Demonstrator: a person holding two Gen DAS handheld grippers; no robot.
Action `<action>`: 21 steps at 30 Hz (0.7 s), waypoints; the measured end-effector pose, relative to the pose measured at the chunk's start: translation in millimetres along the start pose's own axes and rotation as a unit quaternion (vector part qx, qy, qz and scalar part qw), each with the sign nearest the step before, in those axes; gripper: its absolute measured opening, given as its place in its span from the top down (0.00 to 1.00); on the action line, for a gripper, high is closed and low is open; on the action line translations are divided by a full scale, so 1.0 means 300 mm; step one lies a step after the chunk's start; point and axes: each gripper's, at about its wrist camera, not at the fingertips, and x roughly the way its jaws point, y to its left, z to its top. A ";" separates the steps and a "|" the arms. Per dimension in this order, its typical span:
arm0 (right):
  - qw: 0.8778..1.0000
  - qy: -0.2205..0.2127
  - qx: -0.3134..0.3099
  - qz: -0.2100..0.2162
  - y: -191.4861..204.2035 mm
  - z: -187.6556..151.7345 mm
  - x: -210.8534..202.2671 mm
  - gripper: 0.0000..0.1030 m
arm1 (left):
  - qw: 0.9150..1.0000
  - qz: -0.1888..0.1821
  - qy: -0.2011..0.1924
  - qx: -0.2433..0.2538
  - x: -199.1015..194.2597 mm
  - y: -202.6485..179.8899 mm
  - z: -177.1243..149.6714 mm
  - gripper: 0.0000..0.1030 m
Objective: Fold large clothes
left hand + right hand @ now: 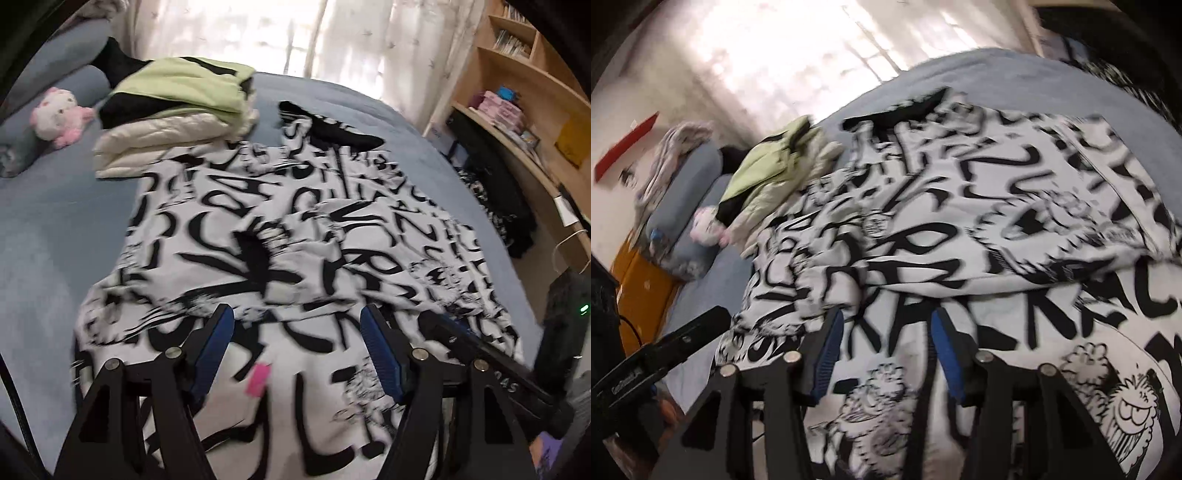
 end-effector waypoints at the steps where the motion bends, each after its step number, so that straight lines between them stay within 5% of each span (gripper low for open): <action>1: 1.000 0.001 -0.019 0.001 0.029 0.000 0.001 0.51 | 1.000 0.011 0.000 0.002 -0.010 0.009 -0.011 0.33; 6: 0.993 0.020 -0.115 -0.019 0.154 0.002 0.043 0.47 | 0.998 0.059 -0.001 0.009 -0.039 0.051 -0.060 0.33; 10: 0.974 0.048 -0.215 -0.048 0.231 -0.004 0.122 0.47 | 0.998 0.065 0.010 -0.014 -0.036 0.111 -0.084 0.33; 21: 0.889 0.103 -0.422 -0.146 0.361 -0.017 0.398 0.47 | 0.994 0.061 0.046 -0.076 0.021 0.280 -0.129 0.33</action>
